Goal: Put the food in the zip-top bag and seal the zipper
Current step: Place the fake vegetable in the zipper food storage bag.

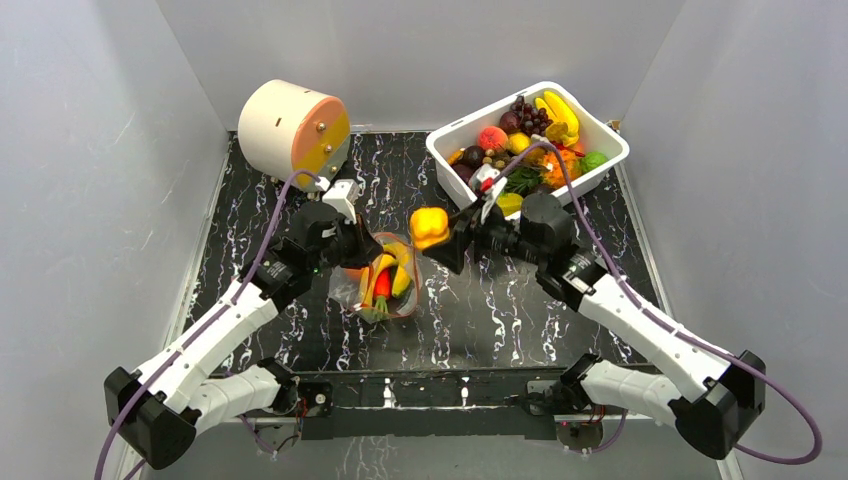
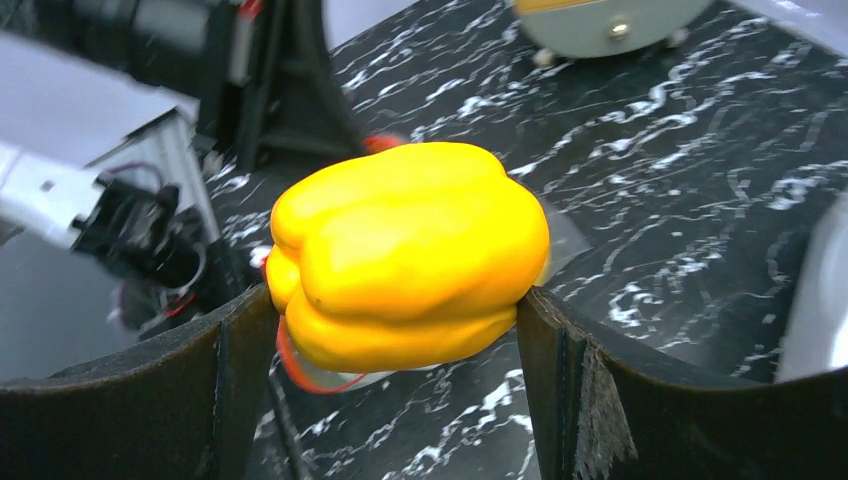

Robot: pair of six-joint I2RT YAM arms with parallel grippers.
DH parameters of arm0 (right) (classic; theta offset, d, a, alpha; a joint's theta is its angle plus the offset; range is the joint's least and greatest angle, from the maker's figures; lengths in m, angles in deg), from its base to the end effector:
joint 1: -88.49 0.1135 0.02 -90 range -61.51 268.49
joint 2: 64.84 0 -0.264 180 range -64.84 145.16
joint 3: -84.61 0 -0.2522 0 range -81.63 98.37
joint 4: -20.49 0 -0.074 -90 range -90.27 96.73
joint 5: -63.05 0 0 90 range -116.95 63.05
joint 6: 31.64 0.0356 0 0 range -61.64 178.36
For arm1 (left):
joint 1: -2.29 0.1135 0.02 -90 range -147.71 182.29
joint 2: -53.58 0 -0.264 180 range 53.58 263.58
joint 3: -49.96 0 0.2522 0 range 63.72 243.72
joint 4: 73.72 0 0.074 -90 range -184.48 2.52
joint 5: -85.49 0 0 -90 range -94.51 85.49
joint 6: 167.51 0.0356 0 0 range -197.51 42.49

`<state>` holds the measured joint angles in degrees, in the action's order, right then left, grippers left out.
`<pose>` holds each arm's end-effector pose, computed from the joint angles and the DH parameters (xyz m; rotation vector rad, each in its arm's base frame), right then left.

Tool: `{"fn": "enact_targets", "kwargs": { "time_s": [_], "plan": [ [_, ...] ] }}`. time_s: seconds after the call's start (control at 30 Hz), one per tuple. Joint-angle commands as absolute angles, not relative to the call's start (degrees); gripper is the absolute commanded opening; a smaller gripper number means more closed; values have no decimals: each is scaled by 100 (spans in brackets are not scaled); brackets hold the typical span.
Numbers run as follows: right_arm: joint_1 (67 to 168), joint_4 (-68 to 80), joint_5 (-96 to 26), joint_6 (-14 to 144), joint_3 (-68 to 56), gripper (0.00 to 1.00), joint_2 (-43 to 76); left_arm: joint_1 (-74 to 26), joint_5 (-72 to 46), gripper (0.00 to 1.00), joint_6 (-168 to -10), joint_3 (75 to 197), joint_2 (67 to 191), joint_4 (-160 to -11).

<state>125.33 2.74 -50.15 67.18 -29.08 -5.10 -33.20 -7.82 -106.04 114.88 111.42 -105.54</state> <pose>0.1854 0.1564 0.3497 -0.7385 1.6917 0.9246 0.1855 -0.1348 0.3222 0.1652 2.0808 -0.7594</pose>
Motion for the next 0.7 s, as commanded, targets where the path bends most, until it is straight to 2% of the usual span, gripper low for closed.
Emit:
{"fn": "enact_targets", "kwargs": {
  "time_s": [0.0,0.2,0.67],
  "plan": [
    [13000,699,-5473,6515,-3232,47,-915,-3339,-850,0,-10683,11933,11145,-10651],
    [13566,1054,-6097,6413,-3537,47,-970,-3340,-954,0,-10639,11984,11039,-10695],
    [14473,616,-4516,5562,-3078,47,73,-3339,-1365,0,-10793,11817,10703,-10631]
  ]
}}
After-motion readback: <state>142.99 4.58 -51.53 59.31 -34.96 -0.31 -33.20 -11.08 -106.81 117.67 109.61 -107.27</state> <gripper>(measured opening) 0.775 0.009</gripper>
